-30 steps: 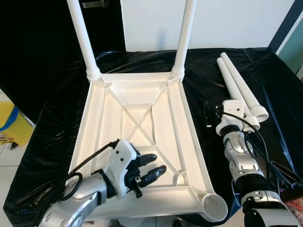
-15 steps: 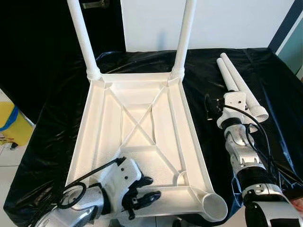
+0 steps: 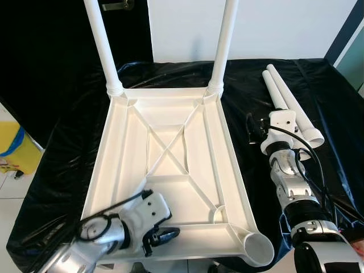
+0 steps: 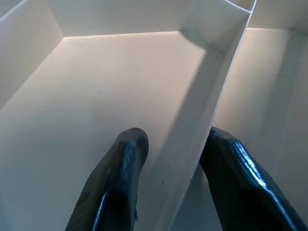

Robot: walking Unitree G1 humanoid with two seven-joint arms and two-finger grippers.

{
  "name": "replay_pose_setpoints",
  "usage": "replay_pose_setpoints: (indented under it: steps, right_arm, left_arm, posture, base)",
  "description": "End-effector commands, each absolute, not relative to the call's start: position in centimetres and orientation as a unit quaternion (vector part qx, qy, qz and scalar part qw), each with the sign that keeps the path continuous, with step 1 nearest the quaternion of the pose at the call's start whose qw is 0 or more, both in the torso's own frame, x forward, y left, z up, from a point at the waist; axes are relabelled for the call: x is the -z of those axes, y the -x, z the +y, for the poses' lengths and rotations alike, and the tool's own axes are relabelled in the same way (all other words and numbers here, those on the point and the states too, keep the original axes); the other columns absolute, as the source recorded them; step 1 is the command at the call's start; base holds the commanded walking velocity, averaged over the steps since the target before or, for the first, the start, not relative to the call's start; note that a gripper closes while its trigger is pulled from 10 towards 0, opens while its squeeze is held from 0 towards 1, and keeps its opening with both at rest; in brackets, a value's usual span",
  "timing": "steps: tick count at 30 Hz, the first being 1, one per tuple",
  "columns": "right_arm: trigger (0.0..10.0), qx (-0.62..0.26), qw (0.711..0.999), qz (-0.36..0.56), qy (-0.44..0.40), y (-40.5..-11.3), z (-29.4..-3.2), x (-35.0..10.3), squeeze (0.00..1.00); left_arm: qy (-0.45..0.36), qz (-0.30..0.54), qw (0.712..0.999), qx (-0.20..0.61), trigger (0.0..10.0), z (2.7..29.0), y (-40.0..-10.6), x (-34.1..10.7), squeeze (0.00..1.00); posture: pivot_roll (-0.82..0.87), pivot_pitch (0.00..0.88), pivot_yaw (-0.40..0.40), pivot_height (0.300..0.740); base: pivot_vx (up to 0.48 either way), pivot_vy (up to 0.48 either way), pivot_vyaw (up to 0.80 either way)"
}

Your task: Building children table

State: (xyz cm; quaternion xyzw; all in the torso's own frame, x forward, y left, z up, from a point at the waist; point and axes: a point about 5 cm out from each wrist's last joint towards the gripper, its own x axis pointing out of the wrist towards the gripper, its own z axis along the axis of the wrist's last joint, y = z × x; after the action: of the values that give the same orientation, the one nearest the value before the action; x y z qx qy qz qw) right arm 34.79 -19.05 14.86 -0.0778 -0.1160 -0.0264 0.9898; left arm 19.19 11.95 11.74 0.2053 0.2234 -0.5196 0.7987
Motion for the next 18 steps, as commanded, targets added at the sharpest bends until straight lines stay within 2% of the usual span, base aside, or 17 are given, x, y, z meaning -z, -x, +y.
replay_pose_setpoints:
  steps: [1,4,6,8,18]
  right_arm:
    - [10.0,0.033,0.990,-0.116,0.074,-34.6,-19.3,-14.6,0.00]
    - [10.0,0.033,0.990,-0.116,0.073,-34.5,-19.2,-14.6,0.00]
    - [10.0,0.035,0.990,-0.116,0.070,-34.5,-19.1,-14.6,0.00]
    - [10.0,0.037,0.990,-0.117,0.069,-34.4,-19.1,-14.6,0.00]
    - [10.0,0.043,0.990,-0.120,0.062,-34.4,-18.9,-14.6,0.00]
  left_arm:
    - [-0.231,0.214,0.835,0.451,10.0,12.6,-20.8,-11.7,0.00]
    - [-0.236,0.204,0.851,0.423,10.0,12.7,-21.8,-12.0,0.00]
    - [-0.234,0.179,0.885,0.360,10.0,12.9,-23.8,-12.7,0.00]
    - [-0.226,0.165,0.906,0.317,10.0,13.1,-25.1,-13.2,0.00]
    - [-0.228,0.123,0.936,0.237,10.0,13.5,-28.5,-14.4,0.00]
  posture:
    - [-0.02,0.062,-0.014,0.740]
    - [-0.02,0.061,-0.014,0.740]
    - [-0.03,0.059,-0.012,0.740]
    - [-0.03,0.057,-0.009,0.740]
    - [-0.05,0.053,0.005,0.740]
  base:
    - [0.000,0.000,0.00]
    - [0.000,0.000,0.00]
    - [0.000,0.000,0.00]
    - [0.000,0.000,0.00]
    - [0.000,0.000,0.00]
